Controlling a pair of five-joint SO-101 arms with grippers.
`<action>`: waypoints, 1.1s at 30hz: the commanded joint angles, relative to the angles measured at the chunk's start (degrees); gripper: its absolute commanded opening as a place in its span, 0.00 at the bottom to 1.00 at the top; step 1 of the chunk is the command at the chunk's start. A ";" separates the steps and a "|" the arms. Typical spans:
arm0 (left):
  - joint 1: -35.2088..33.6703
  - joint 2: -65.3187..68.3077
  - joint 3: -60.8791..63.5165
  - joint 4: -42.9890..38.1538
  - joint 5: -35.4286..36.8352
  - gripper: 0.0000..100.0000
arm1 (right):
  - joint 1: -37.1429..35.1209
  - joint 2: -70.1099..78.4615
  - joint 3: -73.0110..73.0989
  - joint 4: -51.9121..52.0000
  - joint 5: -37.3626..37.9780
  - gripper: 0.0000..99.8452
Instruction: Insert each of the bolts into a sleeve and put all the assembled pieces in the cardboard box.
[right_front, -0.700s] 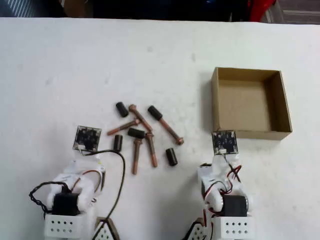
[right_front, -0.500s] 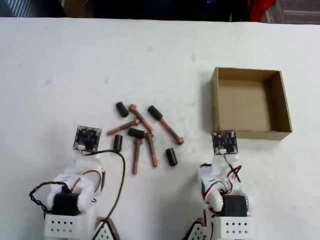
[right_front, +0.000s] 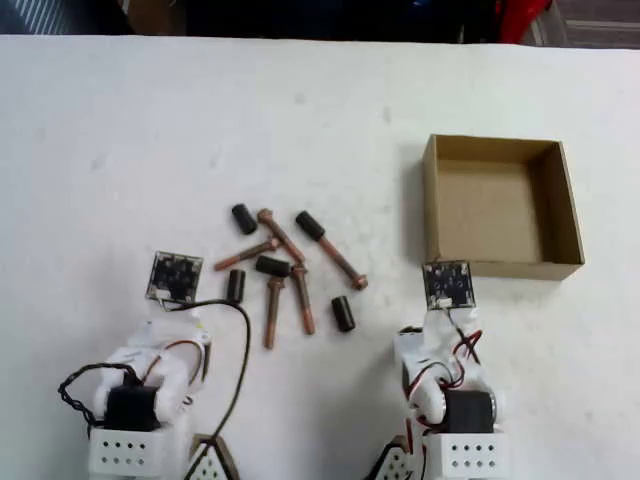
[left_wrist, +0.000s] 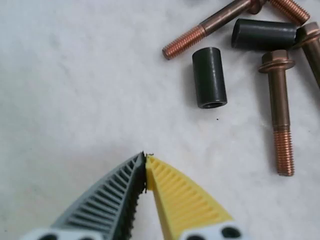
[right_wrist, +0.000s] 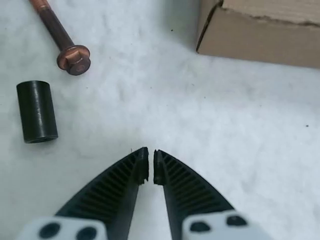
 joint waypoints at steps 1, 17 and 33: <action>0.66 -0.31 -0.09 0.35 -0.26 0.02 | -0.13 -0.22 0.53 0.22 -0.09 0.02; 0.48 -0.31 -0.09 0.35 -0.26 0.02 | -0.04 -0.22 0.53 0.22 0.09 0.02; 0.75 -0.31 -0.09 0.18 -0.26 0.02 | -0.40 -0.40 0.53 -4.79 0.18 0.02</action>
